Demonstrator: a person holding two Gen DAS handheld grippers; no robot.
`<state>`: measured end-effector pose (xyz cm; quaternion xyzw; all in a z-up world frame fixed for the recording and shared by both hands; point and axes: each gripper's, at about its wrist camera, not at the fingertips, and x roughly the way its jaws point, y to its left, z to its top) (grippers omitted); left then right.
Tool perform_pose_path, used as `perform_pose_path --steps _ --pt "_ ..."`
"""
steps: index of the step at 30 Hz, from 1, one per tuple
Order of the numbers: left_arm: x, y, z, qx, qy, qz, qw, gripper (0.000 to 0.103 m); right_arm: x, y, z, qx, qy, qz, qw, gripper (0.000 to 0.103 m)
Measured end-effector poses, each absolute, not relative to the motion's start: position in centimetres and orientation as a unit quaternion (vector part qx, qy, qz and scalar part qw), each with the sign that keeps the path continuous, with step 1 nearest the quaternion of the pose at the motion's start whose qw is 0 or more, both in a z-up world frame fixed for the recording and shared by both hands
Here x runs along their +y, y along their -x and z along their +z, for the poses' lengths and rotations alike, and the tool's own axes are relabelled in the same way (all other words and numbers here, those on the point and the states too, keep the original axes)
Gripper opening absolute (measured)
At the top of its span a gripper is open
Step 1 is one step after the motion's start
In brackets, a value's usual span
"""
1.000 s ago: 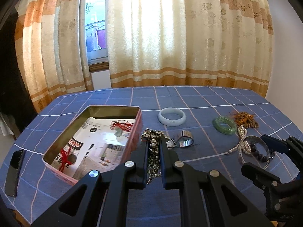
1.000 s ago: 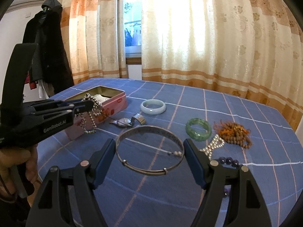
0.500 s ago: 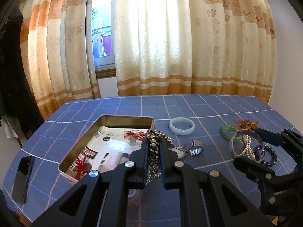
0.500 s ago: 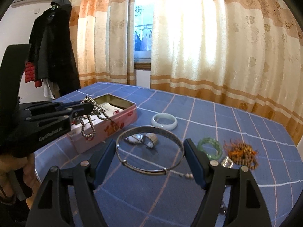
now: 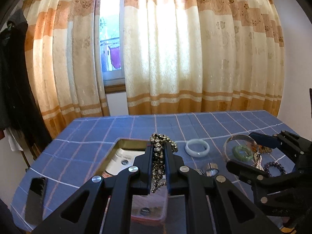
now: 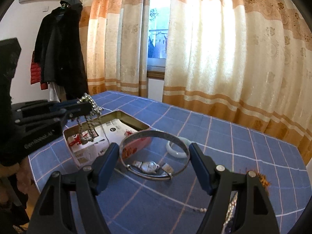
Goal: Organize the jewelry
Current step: 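Carry the bead chain and bangle over the pink tin and open both tools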
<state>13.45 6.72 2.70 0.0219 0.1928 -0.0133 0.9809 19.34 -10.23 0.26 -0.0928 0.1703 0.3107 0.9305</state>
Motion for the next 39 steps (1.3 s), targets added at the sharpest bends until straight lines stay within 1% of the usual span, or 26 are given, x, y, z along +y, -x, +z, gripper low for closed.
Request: perform_pose_path --steps 13,20,23,32,39 --pt "11.7 -15.2 6.0 0.171 -0.021 0.021 0.985 0.01 -6.2 -21.4 3.0 0.164 0.1 0.35 0.917 0.076" --pt "12.0 -15.5 7.5 0.159 -0.039 0.022 0.986 0.01 -3.8 -22.1 3.3 0.164 0.105 0.366 0.91 0.076" --pt "12.0 -16.1 6.8 0.168 -0.042 0.022 0.985 0.01 -3.0 -22.6 2.8 0.171 0.107 0.37 0.907 0.076" --pt "12.3 -17.8 1.2 0.231 -0.024 0.023 0.972 0.01 -1.8 -24.2 0.7 0.199 0.112 0.362 0.904 0.076" --pt "12.7 -18.1 -1.4 0.259 -0.02 0.028 0.965 0.01 -0.7 -24.8 -0.6 0.214 0.121 0.361 0.9 0.076"
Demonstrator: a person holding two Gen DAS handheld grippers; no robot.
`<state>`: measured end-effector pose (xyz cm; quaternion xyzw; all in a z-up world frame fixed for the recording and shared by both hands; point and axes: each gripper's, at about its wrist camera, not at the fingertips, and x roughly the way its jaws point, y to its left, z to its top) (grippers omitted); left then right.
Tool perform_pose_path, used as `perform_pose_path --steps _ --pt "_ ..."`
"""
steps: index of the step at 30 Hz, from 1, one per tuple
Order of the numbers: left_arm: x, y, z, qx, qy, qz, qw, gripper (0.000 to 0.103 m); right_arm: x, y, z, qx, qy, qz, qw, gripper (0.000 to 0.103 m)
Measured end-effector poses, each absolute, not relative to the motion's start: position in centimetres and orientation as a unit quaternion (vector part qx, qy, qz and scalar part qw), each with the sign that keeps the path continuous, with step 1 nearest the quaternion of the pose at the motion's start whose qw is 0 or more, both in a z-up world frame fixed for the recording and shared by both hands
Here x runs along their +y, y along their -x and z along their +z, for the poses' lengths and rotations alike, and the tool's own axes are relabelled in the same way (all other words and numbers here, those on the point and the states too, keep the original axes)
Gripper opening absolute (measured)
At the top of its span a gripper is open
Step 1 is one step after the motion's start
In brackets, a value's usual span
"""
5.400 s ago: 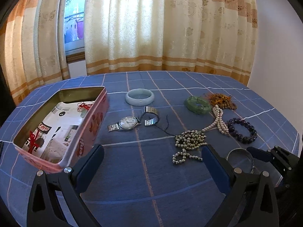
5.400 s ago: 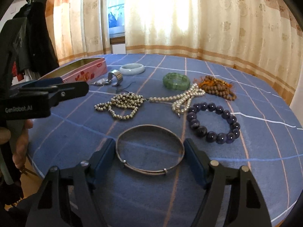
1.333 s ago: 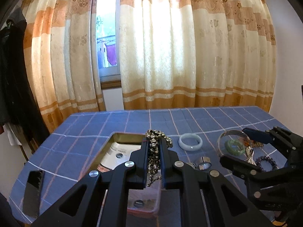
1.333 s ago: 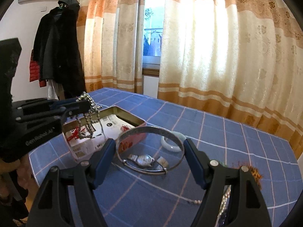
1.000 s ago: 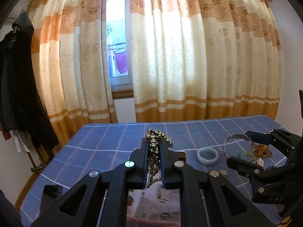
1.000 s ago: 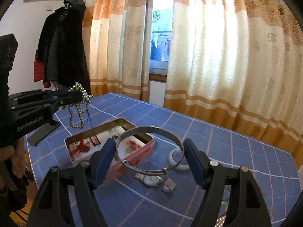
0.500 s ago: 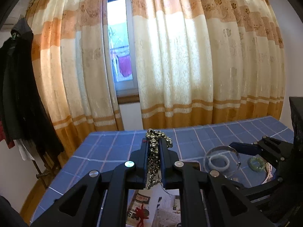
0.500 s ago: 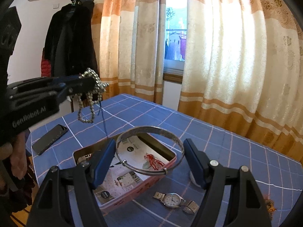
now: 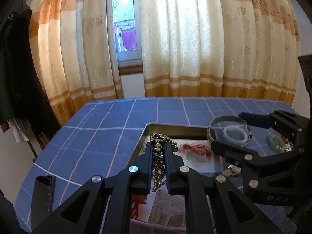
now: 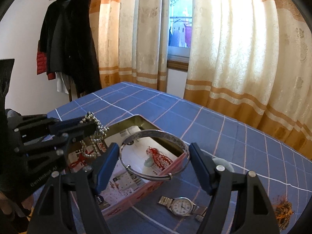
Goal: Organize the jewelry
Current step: 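Carry the bead chain and bangle over the pink tin and open both tools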
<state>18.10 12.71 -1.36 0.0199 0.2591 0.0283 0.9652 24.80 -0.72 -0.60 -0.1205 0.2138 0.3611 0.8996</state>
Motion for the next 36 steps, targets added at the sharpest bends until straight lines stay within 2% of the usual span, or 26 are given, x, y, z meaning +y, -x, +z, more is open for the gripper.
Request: perform_pose_path --steps 14,36 --pt "13.5 -18.9 -4.9 0.3 -0.008 0.026 0.954 0.01 1.0 -25.9 -3.1 0.242 0.131 0.366 0.889 0.076" --pt "13.7 -19.7 -5.9 0.342 -0.009 0.019 0.94 0.01 1.9 -26.3 -4.5 0.258 0.154 0.367 0.88 0.076"
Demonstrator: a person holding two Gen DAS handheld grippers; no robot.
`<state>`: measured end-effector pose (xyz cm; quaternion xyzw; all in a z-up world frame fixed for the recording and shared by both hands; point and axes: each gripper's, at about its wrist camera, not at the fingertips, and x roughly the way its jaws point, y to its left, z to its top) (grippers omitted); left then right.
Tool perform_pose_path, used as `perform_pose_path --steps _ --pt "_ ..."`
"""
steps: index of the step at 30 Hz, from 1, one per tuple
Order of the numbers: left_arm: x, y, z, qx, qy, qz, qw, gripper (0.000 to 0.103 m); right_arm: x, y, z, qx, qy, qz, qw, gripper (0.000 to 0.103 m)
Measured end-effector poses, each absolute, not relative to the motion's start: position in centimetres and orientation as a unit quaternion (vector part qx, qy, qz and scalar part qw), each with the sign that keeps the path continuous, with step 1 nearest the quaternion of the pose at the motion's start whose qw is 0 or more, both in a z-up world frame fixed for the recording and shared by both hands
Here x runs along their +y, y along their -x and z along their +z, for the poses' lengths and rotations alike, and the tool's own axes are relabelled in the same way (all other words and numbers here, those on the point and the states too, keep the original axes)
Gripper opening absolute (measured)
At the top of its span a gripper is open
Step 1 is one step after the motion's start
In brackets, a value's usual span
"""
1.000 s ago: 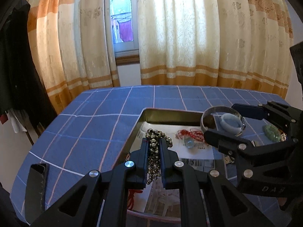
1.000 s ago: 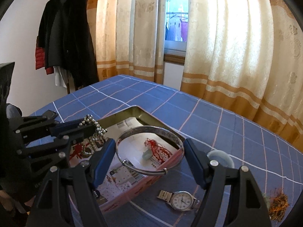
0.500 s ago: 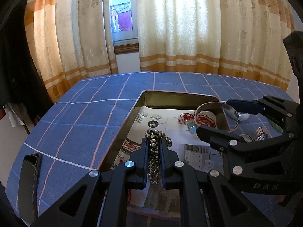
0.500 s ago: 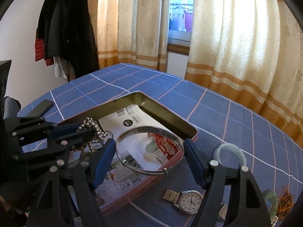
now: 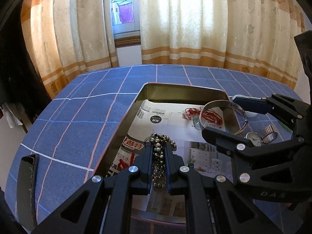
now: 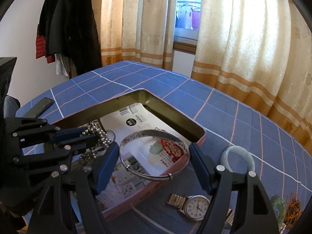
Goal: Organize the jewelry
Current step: 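Carry the bead chain and bangle over the pink tin and open both tools, then withdraw both open tools from the tin toward the remaining jewelry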
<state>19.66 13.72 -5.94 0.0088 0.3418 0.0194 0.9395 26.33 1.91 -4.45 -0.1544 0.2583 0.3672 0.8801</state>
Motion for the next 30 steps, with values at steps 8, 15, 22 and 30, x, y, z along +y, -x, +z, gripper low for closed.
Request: perform_pose_path --steps 8,15,22,30 --pt "13.9 -19.2 -6.2 0.356 0.005 0.014 0.934 0.011 2.0 -25.9 -4.6 0.255 0.164 0.378 0.875 0.077" --pt "13.5 -17.9 -5.6 0.353 0.009 0.016 0.935 0.036 0.8 -25.3 -4.2 0.246 0.155 0.378 0.879 0.086" --pt "14.1 -16.2 -4.5 0.322 0.037 0.032 0.946 0.093 -3.8 -23.2 -3.1 0.224 0.135 0.357 0.897 0.095" --pt "11.2 -14.8 -3.1 0.293 0.013 0.026 0.956 0.093 -11.0 -20.6 -3.6 0.218 0.106 0.32 0.916 0.095"
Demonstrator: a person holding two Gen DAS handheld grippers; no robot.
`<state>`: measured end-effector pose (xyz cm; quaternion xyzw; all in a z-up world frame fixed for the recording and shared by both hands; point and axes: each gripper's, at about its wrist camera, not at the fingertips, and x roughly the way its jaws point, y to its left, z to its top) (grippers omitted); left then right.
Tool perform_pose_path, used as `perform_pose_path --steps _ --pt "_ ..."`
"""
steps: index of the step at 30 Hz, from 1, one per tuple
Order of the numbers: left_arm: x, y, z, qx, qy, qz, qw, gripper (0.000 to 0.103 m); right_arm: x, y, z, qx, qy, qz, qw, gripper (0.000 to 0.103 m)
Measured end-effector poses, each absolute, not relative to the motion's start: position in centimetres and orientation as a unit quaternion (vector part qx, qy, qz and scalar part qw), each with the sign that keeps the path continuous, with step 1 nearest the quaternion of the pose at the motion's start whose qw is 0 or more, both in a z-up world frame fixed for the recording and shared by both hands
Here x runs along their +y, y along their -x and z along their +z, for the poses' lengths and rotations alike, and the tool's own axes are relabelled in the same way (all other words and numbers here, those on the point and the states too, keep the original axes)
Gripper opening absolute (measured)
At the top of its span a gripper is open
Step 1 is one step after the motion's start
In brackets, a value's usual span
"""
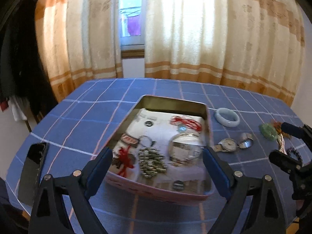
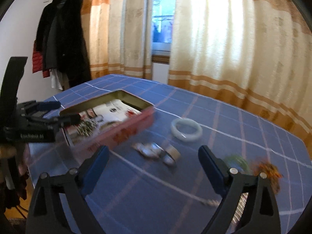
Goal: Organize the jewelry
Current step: 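Withdraw both open tools from the tin toward the remaining jewelry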
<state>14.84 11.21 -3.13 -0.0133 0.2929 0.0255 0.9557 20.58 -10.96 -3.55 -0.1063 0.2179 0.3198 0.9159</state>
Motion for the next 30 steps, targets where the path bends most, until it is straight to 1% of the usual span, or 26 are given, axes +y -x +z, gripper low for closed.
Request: perform_pose_path --steps 8,15,23,30 --pt "4.4 -14.2 -3.1 0.287 -0.032 -0.032 0.957 0.093 -18.6 -20.3 -5.4 0.245 0.063 0.246 0.936 0.095" --pt "0.5 -14.6 -3.7 0.3 -0.043 -0.066 0.951 0.093 -23.5 -19.6 -6.2 0.252 0.036 0.201 0.946 0.095" --pt "-3.4 -15.0 -4.0 0.309 -0.055 -0.101 0.944 0.093 -27.0 -20.2 -7.1 0.278 0.015 0.167 0.946 0.095" --pt "-5.3 -16.6 -4.3 0.32 -0.055 -0.121 0.938 0.093 -27.4 -21.4 -7.8 0.31 0.023 0.165 0.936 0.095"
